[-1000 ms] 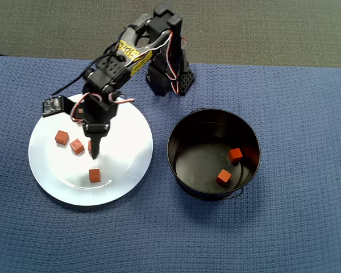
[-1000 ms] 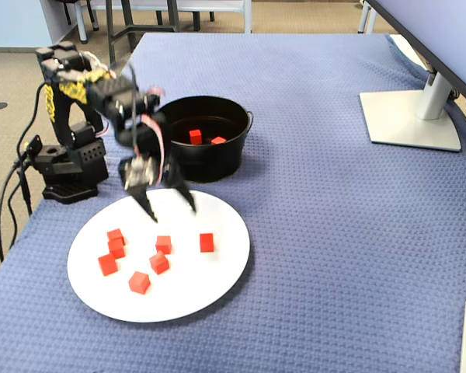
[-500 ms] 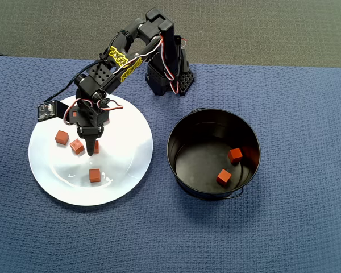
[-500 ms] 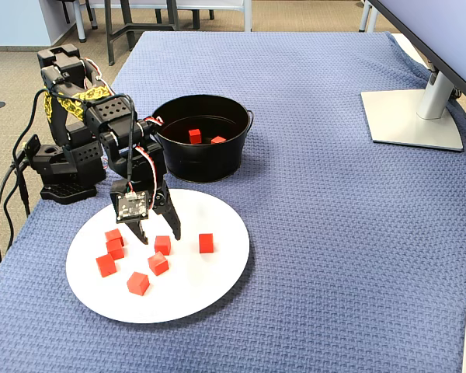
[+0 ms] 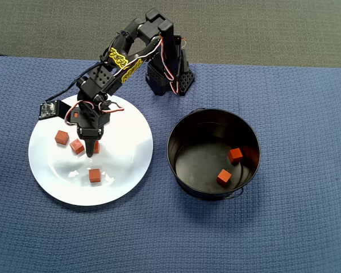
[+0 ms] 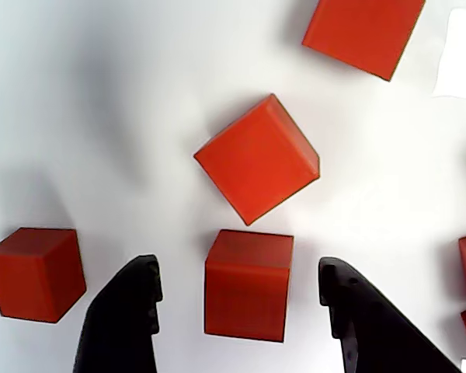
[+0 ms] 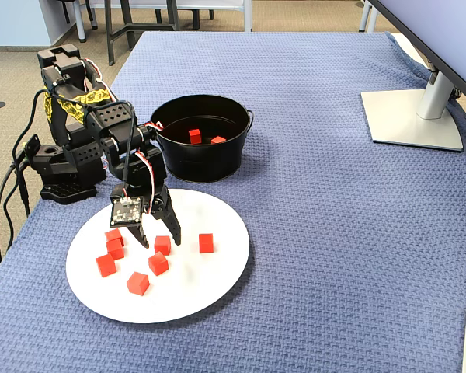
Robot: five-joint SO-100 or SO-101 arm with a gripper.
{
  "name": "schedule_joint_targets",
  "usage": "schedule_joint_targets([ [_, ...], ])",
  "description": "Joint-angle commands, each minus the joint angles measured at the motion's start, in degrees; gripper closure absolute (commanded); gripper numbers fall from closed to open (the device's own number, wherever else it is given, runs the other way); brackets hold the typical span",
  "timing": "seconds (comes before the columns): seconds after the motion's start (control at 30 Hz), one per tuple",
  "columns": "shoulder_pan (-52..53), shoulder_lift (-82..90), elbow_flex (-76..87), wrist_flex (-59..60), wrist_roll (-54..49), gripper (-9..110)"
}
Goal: Pick up the red cubes from the white plate and place them in the black recipient
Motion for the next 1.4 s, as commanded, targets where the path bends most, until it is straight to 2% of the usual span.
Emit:
schedule_joint_targets([
  [0.0,-0.4,-0.1,-0.3,-1.6,0.8,86],
  [0.23,-0.9,-0.4,1.6,-3.1,0.4,88],
  [0.43,-1.2,-0.2,1.8,-3.8,1.1,100],
  [0.57,-2.1,0.9,0.5,-3.7,3.9,102],
  [0.83,-7.1,11.0,-13.8,14.6,13.4,102],
  [0.97,-14.9,21.5,-16.0,21.8,21.4,102],
  [1.1,-27.6,28.1,-17.6,27.2,31.9,102],
  [1.3,-48.8,31.2,-12.5,23.5,45.2,102],
  [1.33,-52.4,30.7,-10.5,22.0,45.5,100],
  [1.37,-56.3,29.6,-8.9,21.1,45.0,89],
])
